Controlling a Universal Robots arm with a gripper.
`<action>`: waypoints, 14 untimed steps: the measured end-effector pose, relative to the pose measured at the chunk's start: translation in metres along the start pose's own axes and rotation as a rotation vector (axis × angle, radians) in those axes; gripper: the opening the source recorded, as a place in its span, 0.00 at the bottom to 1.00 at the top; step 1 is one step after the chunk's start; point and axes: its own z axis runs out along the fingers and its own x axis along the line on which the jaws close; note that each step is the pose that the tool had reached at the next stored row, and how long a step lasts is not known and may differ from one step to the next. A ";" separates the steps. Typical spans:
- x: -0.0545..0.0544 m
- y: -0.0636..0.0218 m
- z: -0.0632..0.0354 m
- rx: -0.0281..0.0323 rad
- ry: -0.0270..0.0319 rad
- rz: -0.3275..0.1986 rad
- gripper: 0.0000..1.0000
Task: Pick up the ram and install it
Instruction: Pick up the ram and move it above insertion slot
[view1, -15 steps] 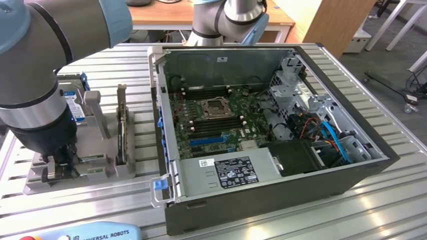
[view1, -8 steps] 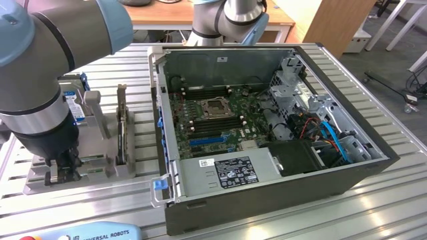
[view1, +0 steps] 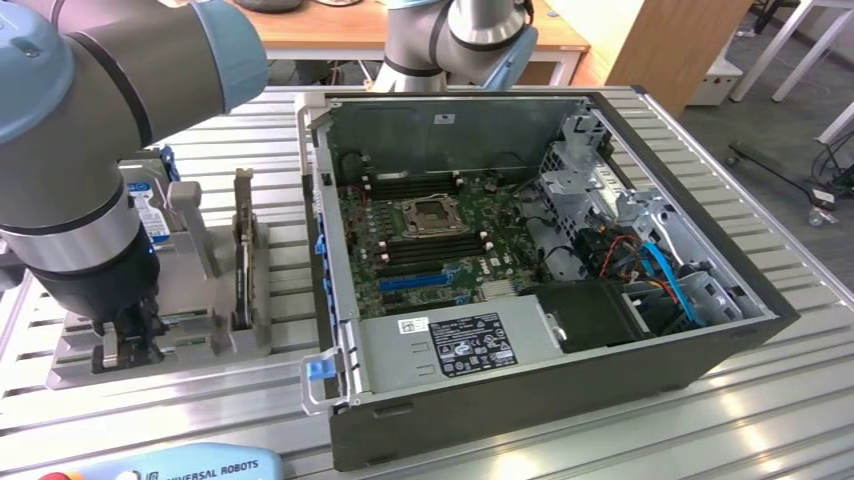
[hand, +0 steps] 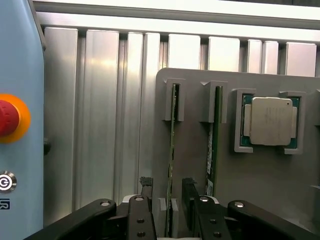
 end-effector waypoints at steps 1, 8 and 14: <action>0.000 -0.0008 0.0002 0.0001 -0.0001 0.000 0.37; 0.000 -0.0019 0.0002 -0.0002 0.0002 0.000 0.37; 0.000 -0.0019 0.0002 -0.0001 0.0001 0.000 0.29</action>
